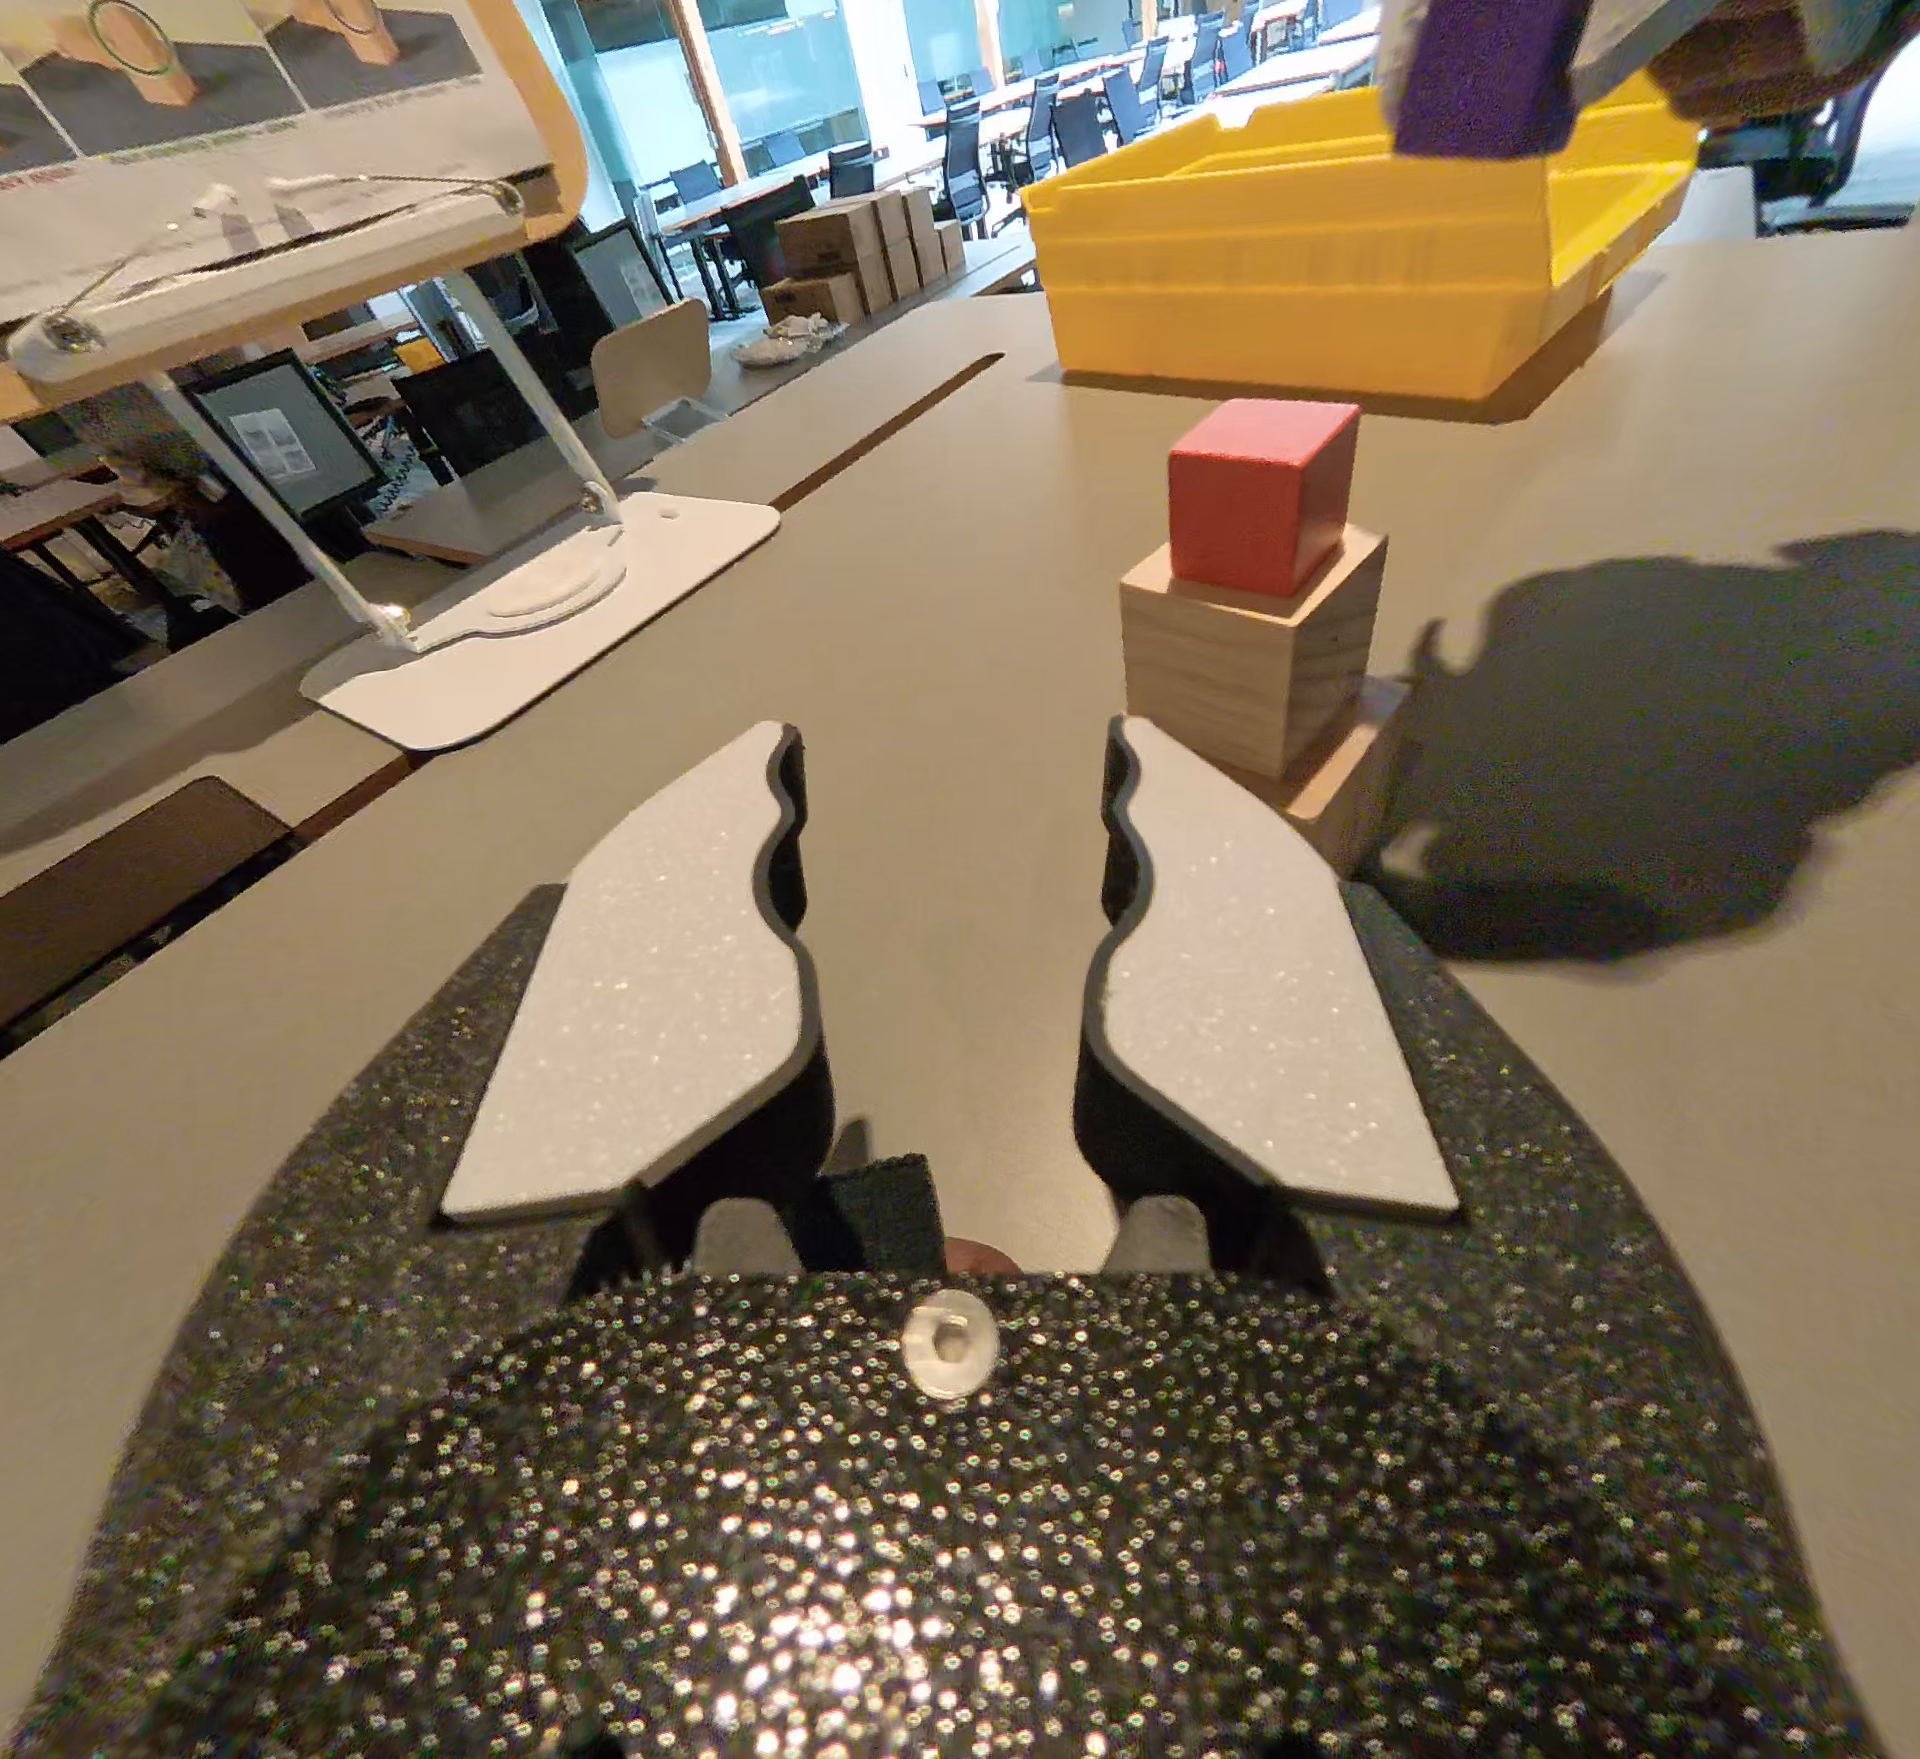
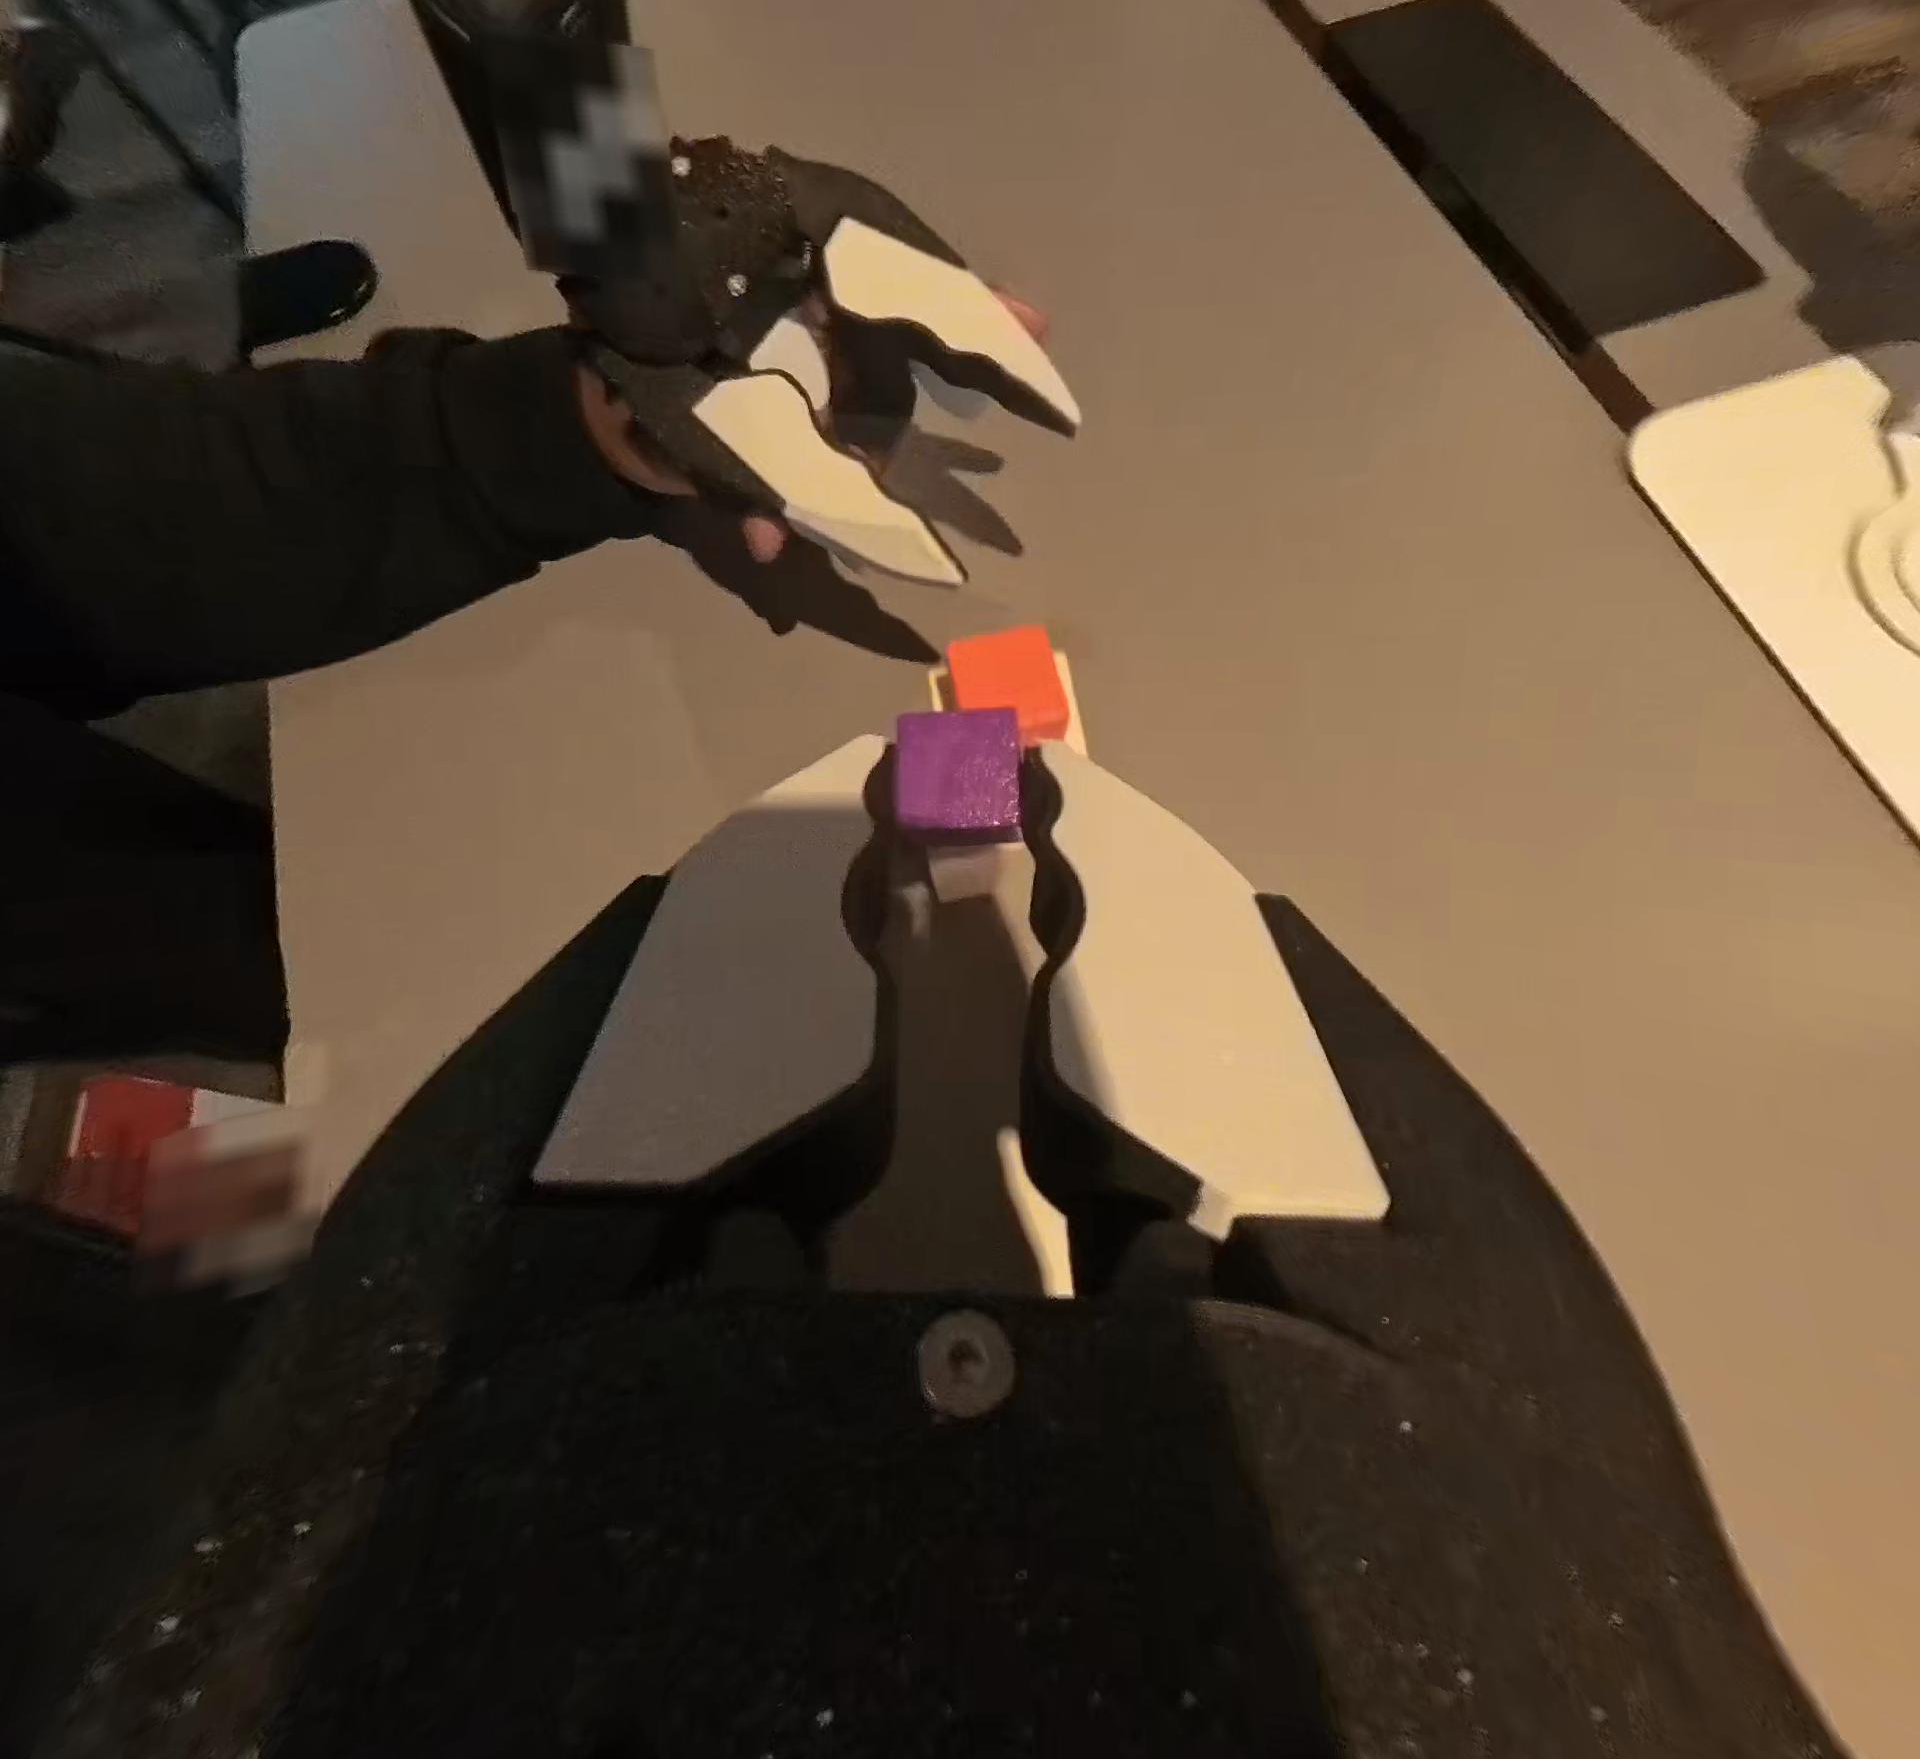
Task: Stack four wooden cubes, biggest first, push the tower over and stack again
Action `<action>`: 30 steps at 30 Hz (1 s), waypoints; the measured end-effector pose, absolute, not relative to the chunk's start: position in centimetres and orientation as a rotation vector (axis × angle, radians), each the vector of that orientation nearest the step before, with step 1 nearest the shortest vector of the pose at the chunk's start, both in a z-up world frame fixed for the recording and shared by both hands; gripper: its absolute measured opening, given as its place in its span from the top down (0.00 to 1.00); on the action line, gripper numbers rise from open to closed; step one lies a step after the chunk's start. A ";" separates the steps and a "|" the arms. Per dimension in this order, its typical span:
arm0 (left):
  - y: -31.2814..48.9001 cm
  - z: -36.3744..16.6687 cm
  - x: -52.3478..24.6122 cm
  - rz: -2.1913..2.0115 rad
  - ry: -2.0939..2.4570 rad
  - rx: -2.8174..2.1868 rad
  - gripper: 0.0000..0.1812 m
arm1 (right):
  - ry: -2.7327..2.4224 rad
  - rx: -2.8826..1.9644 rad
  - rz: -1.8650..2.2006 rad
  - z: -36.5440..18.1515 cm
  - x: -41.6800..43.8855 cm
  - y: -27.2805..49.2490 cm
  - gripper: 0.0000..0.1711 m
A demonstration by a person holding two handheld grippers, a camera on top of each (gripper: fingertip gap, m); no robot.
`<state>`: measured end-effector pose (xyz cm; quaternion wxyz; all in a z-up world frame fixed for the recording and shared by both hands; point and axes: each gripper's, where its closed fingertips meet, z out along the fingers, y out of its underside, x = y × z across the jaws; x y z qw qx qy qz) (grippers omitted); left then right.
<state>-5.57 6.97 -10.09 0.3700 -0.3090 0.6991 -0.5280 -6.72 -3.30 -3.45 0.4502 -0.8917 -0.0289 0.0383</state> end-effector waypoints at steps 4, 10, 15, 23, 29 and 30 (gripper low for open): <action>7.3 -9.8 -5.6 -1.383 1.771 -0.807 0.70 | -0.181 -2.267 0.137 -3.8 -6.8 -1.0 0.87; 7.3 -10.1 -5.3 -1.382 1.796 -0.836 0.70 | -0.255 -2.344 0.123 -4.7 -6.5 0.7 0.87; 7.2 -10.4 -5.2 -1.368 1.814 -0.845 0.70 | -0.265 -2.366 0.120 -5.5 -6.6 1.4 0.87; 7.2 -10.6 -5.0 -1.351 1.828 -0.857 0.70 | -0.272 -2.389 0.122 -6.0 -6.7 1.2 0.87; 7.2 -10.8 -4.9 -1.332 1.837 -0.861 0.70 | -0.280 -2.412 0.105 -6.4 -6.4 1.0 0.87; 7.2 -10.8 -4.9 -1.329 1.838 -0.865 0.70 | -0.280 -2.412 0.106 -6.4 -6.3 1.0 0.87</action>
